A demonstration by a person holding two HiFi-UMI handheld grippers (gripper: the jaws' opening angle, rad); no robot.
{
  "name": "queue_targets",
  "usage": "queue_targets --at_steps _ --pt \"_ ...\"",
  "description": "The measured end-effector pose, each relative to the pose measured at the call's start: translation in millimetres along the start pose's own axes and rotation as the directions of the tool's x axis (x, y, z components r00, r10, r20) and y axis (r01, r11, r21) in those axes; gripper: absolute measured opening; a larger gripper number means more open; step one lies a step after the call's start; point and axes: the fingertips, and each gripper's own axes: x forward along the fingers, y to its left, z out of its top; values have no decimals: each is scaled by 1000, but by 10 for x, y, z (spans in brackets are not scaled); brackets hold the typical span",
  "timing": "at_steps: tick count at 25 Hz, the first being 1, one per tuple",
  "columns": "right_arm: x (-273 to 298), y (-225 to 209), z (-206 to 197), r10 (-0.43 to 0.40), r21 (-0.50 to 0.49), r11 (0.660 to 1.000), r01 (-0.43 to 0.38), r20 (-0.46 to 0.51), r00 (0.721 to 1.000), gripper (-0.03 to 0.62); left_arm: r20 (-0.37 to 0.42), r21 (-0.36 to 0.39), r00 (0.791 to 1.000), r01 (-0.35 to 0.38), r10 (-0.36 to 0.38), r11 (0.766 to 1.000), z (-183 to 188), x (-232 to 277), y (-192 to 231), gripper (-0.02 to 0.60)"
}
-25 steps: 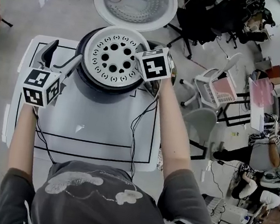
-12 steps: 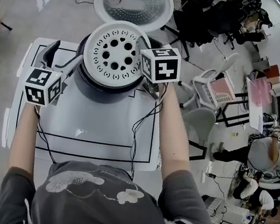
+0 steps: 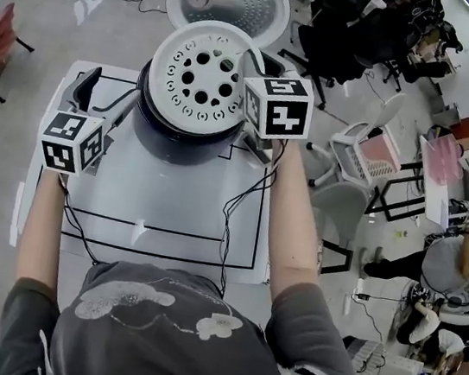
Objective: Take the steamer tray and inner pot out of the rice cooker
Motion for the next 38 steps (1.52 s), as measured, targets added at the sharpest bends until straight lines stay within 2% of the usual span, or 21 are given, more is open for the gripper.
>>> queue_targets --at_steps 6,11,16,22,28,31,38 --pt "-439 -82 266 12 82 996 -19 84 996 49 2 21 999 -51 51 998 164 -367 -74 387" --pt "-855 -72 229 68 173 981 -92 139 988 49 -9 23 996 -92 92 996 116 -651 -179 387" --pt "-1200 2 -70 85 270 955 -122 143 986 49 -9 23 995 -95 95 995 43 -790 -235 387" --pt "-1485 160 -850 70 381 920 -92 73 995 49 -25 20 999 -47 48 999 -153 -721 -307 387" --pt "-1749 264 -1672 23 485 875 -2 -37 999 49 -66 33 997 40 -38 999 -360 -518 -427 387" --pt "-1823 339 -2048 -26 526 847 74 -98 995 49 -97 31 992 89 -86 995 -520 -453 -455 387" --pt "-1980 437 -2832 -175 617 733 286 -235 956 49 -138 27 976 173 -168 985 -732 -400 -513 387"
